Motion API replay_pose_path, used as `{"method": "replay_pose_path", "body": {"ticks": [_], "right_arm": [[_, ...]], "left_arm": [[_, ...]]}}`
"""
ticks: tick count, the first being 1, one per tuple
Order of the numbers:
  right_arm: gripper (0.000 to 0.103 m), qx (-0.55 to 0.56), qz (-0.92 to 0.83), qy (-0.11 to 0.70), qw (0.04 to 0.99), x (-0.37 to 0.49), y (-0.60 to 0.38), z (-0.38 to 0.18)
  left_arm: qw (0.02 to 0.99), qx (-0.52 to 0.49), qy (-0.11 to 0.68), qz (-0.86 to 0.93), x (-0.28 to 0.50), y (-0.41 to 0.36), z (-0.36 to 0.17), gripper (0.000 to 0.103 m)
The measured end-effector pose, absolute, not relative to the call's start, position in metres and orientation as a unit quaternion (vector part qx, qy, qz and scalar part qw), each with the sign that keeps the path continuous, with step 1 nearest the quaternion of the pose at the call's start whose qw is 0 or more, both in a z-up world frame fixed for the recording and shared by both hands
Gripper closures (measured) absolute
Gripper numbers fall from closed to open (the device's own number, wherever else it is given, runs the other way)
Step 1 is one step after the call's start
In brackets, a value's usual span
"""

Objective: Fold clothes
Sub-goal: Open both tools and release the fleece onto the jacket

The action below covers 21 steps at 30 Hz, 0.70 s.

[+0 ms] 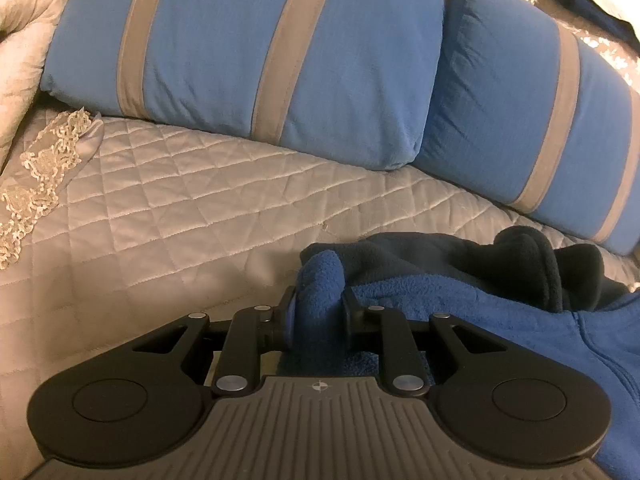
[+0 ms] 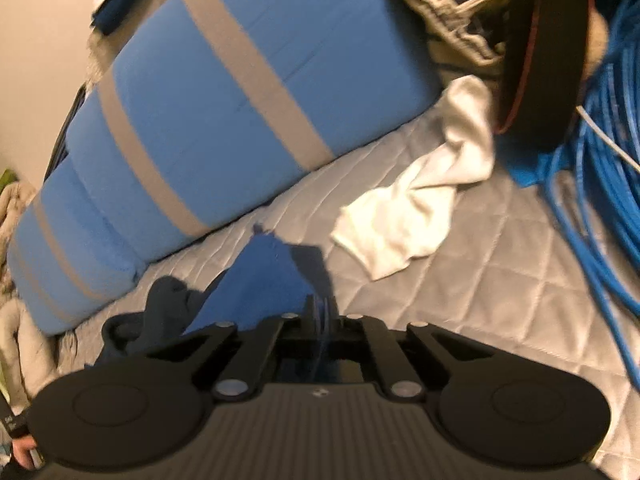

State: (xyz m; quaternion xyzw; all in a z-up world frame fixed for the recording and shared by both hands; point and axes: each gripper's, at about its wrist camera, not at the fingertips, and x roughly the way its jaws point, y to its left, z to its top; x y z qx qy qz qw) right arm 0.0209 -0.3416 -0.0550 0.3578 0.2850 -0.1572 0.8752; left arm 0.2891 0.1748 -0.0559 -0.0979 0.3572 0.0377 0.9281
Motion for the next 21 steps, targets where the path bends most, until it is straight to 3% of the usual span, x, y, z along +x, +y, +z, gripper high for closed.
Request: {"method": "replay_pose_path", "body": {"ticks": [4, 5, 6, 8, 11, 14, 16, 17, 21], "right_arm": [[0.096, 0.394, -0.157, 0.25, 0.87, 0.012, -0.36, -0.057], [0.089, 0.408, -0.143, 0.246, 0.867, 0.015, -0.363, -0.059], [0.068, 0.42, -0.129, 0.244, 0.865, 0.02, -0.365, -0.061], [0.042, 0.432, -0.104, 0.24, 0.863, 0.03, -0.367, -0.064], [0.035, 0.409, -0.08, 0.245, 0.875, 0.051, -0.362, -0.062], [0.037, 0.375, -0.075, 0.272, 0.883, 0.07, -0.357, -0.062], [0.066, 0.361, -0.07, 0.282, 0.886, 0.075, -0.352, -0.062], [0.088, 0.353, -0.069, 0.282, 0.89, 0.074, -0.348, -0.061], [0.091, 0.31, -0.072, 0.27, 0.909, 0.055, -0.334, -0.043]], "left_arm": [[0.927, -0.099, 0.36, 0.042, 0.291, 0.174, -0.056, 0.08], [0.927, -0.097, 0.361, 0.042, 0.291, 0.173, -0.056, 0.08], [0.926, -0.097, 0.361, 0.042, 0.292, 0.173, -0.056, 0.08], [0.926, -0.1, 0.363, 0.041, 0.292, 0.174, -0.056, 0.08], [0.924, -0.11, 0.365, 0.037, 0.293, 0.177, -0.057, 0.08], [0.924, -0.112, 0.364, 0.033, 0.292, 0.179, -0.057, 0.08], [0.925, -0.11, 0.363, 0.03, 0.29, 0.179, -0.057, 0.08], [0.925, -0.108, 0.363, 0.029, 0.29, 0.179, -0.057, 0.08], [0.936, -0.092, 0.338, 0.021, 0.279, 0.174, -0.044, 0.082]]}}
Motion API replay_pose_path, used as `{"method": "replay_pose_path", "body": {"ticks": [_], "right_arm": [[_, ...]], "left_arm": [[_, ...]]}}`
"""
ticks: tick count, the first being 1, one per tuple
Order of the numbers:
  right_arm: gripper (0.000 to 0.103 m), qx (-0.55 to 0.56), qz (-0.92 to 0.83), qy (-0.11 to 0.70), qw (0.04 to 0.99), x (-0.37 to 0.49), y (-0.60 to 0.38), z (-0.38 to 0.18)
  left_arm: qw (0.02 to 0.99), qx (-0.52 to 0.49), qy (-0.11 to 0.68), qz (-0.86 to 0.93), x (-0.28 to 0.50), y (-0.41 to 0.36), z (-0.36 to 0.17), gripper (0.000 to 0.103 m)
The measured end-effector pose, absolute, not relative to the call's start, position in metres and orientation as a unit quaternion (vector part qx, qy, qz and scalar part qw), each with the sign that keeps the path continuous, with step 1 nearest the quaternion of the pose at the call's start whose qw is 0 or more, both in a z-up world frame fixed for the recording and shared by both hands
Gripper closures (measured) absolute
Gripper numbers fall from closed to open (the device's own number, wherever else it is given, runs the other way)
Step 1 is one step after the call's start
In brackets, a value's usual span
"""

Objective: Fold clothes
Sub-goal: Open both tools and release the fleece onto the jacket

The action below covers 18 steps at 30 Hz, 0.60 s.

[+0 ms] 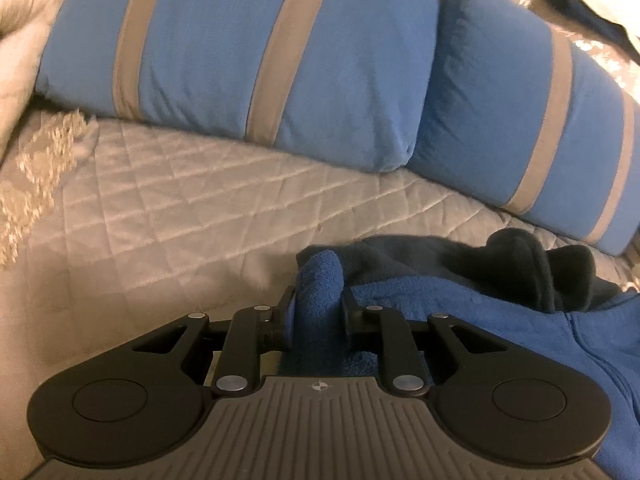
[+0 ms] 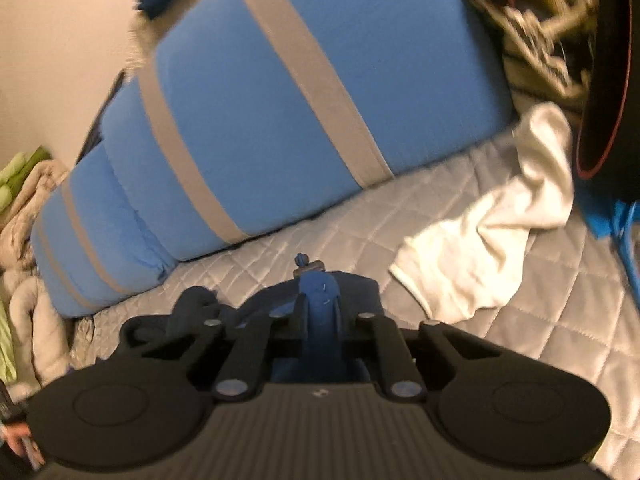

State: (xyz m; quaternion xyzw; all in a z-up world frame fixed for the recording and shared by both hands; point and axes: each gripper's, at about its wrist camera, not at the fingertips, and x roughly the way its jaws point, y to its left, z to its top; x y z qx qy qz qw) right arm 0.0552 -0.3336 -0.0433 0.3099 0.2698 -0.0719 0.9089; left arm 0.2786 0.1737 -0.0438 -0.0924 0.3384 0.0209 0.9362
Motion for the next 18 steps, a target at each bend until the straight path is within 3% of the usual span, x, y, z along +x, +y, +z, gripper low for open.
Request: {"method": "replay_pose_path", "body": {"ticks": [9, 11, 13, 15, 18], "right_arm": [[0.091, 0.275, -0.091, 0.234, 0.928, 0.038, -0.32, -0.02], [0.087, 0.256, -0.112, 0.245, 0.928, 0.044, -0.315, -0.019], [0.058, 0.226, -0.153, 0.262, 0.926, 0.051, -0.308, -0.019], [0.019, 0.188, -0.197, 0.262, 0.926, 0.054, -0.299, -0.018], [0.001, 0.139, -0.236, 0.225, 0.935, 0.051, -0.283, -0.009]], "left_arm": [[0.959, -0.074, 0.273, 0.003, 0.243, 0.164, -0.006, 0.083], [0.965, -0.085, 0.248, -0.003, 0.243, 0.167, 0.004, 0.083], [0.965, -0.074, 0.252, -0.003, 0.251, 0.166, 0.002, 0.083], [0.957, -0.051, 0.284, 0.001, 0.265, 0.163, -0.009, 0.078], [0.941, -0.018, 0.336, 0.024, 0.276, 0.16, -0.018, 0.07]]}}
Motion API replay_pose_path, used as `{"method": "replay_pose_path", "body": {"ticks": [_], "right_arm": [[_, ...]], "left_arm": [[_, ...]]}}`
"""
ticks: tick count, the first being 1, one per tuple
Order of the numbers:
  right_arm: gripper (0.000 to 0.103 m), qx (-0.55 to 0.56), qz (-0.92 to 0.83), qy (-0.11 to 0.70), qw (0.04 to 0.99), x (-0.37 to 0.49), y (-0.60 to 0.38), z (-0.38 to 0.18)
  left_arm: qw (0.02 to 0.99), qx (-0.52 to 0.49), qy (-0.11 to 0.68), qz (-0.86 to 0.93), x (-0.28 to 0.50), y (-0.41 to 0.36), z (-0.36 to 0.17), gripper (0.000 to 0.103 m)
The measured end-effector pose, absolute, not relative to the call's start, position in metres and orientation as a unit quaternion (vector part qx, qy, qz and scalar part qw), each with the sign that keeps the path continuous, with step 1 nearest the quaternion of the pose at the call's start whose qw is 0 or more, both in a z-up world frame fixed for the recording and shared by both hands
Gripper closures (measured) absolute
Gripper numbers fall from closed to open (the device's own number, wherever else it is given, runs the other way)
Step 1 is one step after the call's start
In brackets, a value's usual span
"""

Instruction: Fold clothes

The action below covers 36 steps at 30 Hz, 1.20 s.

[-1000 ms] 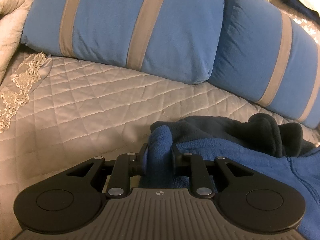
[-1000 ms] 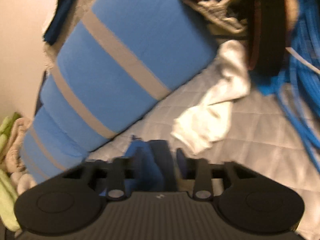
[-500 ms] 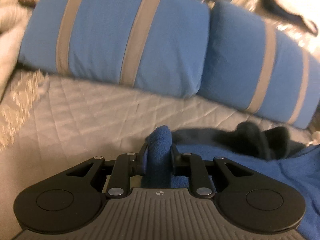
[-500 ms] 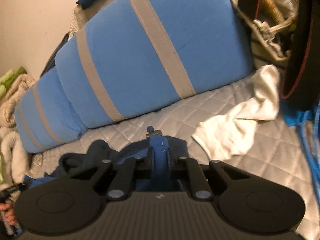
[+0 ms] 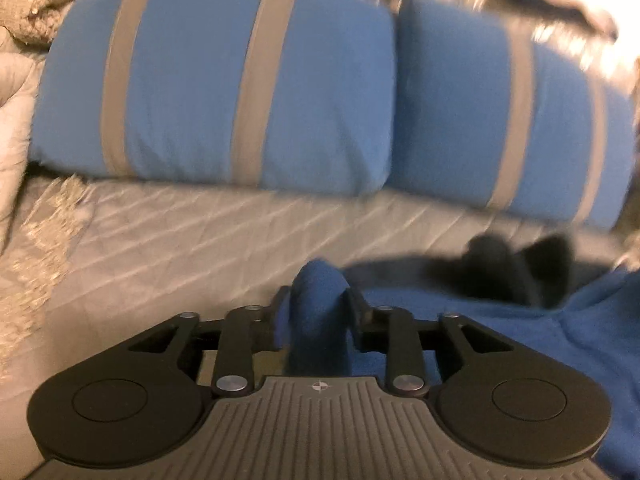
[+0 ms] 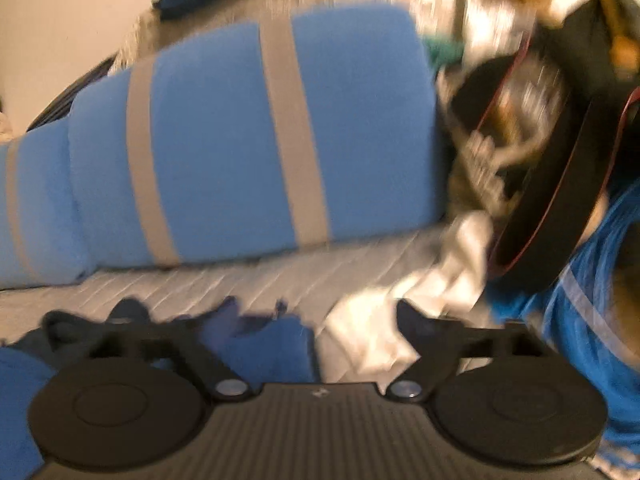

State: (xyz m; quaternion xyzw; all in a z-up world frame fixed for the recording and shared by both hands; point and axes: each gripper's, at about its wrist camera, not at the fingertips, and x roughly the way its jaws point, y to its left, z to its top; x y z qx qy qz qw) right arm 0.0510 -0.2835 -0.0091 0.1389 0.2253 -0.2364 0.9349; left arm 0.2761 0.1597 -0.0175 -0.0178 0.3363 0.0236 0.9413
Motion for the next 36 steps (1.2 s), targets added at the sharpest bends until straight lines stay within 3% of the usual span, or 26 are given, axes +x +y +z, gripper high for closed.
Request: {"method": "replay_pose_path", "body": {"ticks": [5, 6, 11, 21, 27, 32, 36], "right_arm": [[0.0, 0.109, -0.249, 0.196, 0.942, 0.054, -0.262, -0.003], [0.0, 0.101, -0.251, 0.195, 0.943, 0.056, -0.258, -0.003], [0.0, 0.106, -0.248, 0.205, 0.941, 0.058, -0.246, -0.001], [0.0, 0.091, -0.25, 0.215, 0.94, 0.049, -0.238, -0.003], [0.0, 0.068, -0.232, 0.214, 0.946, 0.052, -0.224, 0.0], [0.0, 0.051, -0.187, 0.22, 0.956, 0.059, -0.2, 0.005], [0.0, 0.012, -0.126, 0.25, 0.96, 0.073, -0.17, 0.004]], "left_arm": [[0.939, 0.099, 0.328, 0.019, 0.276, 0.146, 0.005, 0.034], [0.937, 0.125, 0.325, 0.016, 0.278, 0.143, 0.009, 0.032], [0.923, 0.179, 0.322, 0.114, 0.302, 0.154, 0.006, 0.032], [0.91, 0.077, 0.318, 0.253, 0.297, 0.176, -0.009, 0.032], [0.929, -0.004, 0.25, 0.271, 0.284, 0.148, 0.007, 0.032], [0.942, -0.087, 0.286, 0.151, 0.267, 0.087, 0.022, 0.032], [0.961, -0.036, 0.271, 0.05, 0.258, 0.028, 0.019, 0.032]]}}
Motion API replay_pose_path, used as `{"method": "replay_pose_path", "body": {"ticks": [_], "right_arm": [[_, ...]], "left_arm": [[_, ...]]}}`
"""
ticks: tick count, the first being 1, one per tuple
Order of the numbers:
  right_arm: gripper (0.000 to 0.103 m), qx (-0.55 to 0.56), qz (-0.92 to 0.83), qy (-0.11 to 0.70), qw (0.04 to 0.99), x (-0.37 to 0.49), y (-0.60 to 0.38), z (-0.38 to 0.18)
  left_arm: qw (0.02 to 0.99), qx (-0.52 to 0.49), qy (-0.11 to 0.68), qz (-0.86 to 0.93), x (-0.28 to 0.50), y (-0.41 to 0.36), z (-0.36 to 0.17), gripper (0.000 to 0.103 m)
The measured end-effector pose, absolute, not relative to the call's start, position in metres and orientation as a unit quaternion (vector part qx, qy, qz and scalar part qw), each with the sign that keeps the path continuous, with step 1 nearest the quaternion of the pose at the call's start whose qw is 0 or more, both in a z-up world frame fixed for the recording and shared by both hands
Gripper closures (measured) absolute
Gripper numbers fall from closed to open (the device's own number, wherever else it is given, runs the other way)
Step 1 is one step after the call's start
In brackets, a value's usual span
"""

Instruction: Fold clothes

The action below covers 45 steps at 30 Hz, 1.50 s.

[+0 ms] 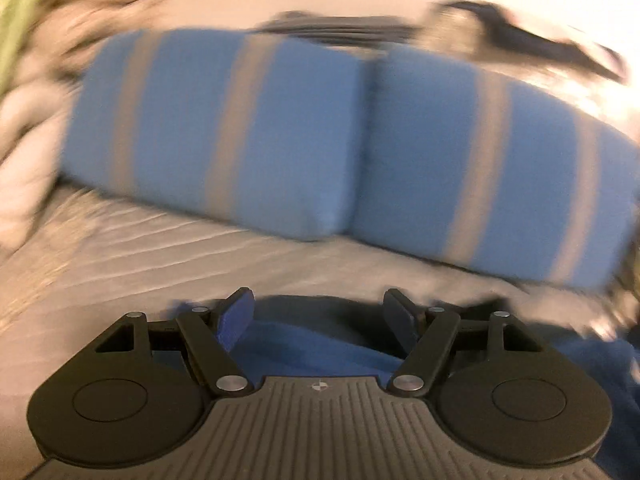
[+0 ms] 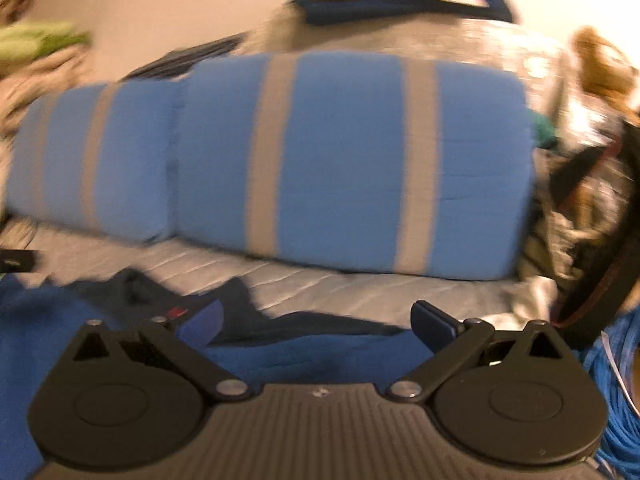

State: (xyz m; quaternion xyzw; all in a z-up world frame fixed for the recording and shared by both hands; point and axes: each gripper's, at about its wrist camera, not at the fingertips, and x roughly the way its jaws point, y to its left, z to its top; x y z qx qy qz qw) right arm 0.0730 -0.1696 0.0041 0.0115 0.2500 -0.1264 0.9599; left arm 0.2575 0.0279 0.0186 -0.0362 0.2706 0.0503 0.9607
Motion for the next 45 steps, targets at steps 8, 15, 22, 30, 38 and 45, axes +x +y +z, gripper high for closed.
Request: {"method": "replay_pose_path", "body": {"ticks": [8, 15, 22, 30, 38, 45], "right_arm": [[0.0, -0.026, -0.095, 0.331, 0.939, 0.137, -0.131, -0.002], [0.001, 0.052, -0.099, 0.393, 0.913, 0.203, -0.14, -0.04], [0.079, 0.143, -0.077, 0.444, 0.881, 0.234, -0.158, -0.064], [0.085, 0.209, -0.07, 0.406, 0.887, 0.237, -0.18, -0.055], [0.055, 0.179, -0.06, 0.443, 0.876, 0.236, -0.185, -0.043], [0.019, 0.117, -0.121, 0.38, 0.91, 0.224, -0.187, -0.003]], "left_arm": [[0.955, 0.084, 0.283, -0.02, 0.249, -0.024, -0.052, 0.032], [0.934, 0.115, 0.338, -0.026, 0.26, -0.032, -0.067, 0.032], [0.931, 0.087, 0.354, -0.017, 0.272, -0.017, -0.035, 0.032], [0.925, -0.022, 0.377, -0.035, 0.355, -0.002, -0.009, 0.032], [0.881, -0.029, 0.472, -0.027, 0.405, 0.006, -0.059, 0.052], [0.887, -0.062, 0.456, -0.019, 0.406, 0.027, -0.06, 0.079]]}}
